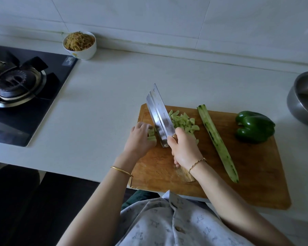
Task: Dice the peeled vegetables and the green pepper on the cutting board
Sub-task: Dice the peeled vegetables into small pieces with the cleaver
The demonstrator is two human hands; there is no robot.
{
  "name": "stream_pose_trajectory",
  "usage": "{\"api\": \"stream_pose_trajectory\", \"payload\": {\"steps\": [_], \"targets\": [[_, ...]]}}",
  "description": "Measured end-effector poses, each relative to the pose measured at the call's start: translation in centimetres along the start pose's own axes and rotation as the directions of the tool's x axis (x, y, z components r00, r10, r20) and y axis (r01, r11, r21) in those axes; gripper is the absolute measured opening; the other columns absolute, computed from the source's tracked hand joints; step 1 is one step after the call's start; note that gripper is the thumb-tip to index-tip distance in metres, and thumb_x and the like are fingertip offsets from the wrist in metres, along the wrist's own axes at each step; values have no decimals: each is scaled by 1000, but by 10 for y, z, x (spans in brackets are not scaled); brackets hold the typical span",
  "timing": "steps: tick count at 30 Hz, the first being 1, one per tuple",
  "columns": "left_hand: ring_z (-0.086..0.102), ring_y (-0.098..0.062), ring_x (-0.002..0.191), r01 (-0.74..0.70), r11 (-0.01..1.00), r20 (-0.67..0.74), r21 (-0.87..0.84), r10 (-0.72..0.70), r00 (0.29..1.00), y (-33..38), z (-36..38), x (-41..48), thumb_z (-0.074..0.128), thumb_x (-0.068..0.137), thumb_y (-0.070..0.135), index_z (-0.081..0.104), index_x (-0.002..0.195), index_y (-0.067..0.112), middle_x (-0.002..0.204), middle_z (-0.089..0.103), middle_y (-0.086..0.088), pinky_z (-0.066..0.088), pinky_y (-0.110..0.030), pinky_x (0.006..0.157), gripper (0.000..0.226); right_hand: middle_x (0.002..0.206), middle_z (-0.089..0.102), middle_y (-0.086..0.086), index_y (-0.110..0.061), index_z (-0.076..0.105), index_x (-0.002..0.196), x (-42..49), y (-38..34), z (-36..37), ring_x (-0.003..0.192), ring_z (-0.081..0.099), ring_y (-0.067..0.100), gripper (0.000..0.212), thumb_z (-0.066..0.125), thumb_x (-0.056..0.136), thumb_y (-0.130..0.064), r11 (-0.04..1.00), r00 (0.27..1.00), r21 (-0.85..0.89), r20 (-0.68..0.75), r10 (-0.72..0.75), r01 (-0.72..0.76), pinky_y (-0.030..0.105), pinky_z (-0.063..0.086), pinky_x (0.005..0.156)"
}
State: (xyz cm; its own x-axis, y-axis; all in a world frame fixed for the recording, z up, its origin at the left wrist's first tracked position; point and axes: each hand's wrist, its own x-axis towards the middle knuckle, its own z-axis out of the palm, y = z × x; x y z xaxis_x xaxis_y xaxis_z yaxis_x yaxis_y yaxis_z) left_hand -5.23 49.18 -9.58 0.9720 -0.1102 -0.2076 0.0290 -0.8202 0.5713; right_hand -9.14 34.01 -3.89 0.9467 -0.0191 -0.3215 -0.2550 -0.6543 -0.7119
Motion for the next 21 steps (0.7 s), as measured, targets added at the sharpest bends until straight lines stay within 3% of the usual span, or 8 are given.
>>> {"api": "stream_pose_trajectory", "payload": {"steps": [5, 11, 21], "targets": [[43, -27, 117, 54, 994, -84, -92, -62, 995, 5, 6, 2, 66, 79, 17, 52, 123, 12, 128, 45, -6, 40, -31, 91, 47, 66, 51, 7, -14, 38, 81, -1, -2, -2, 37, 48, 18, 22, 42, 100, -24, 1000, 1000, 6, 17, 12, -12, 23, 42, 34], [51, -22, 106, 48, 980, -85, -191, -66, 994, 4, 4, 0, 72, 76, 17, 54, 120, 11, 124, 44, -6, 48, -37, 91, 48, 65, 51, 6, -12, 40, 84, -2, -5, -3, 37, 49, 17, 21, 42, 101, -24, 1000, 999, 0, 36, 16, -16, 25, 44, 36], [55, -21, 103, 42, 983, -111, -181, -63, 992, 1, 4, -1, 72, 79, 15, 55, 120, 8, 123, 48, -7, 51, -36, 89, 45, 67, 52, 3, -13, 41, 85, -4, -8, -3, 38, 51, 16, 20, 41, 101, -25, 998, 997, -63, 68, 22, -18, 30, 50, 41]]}}
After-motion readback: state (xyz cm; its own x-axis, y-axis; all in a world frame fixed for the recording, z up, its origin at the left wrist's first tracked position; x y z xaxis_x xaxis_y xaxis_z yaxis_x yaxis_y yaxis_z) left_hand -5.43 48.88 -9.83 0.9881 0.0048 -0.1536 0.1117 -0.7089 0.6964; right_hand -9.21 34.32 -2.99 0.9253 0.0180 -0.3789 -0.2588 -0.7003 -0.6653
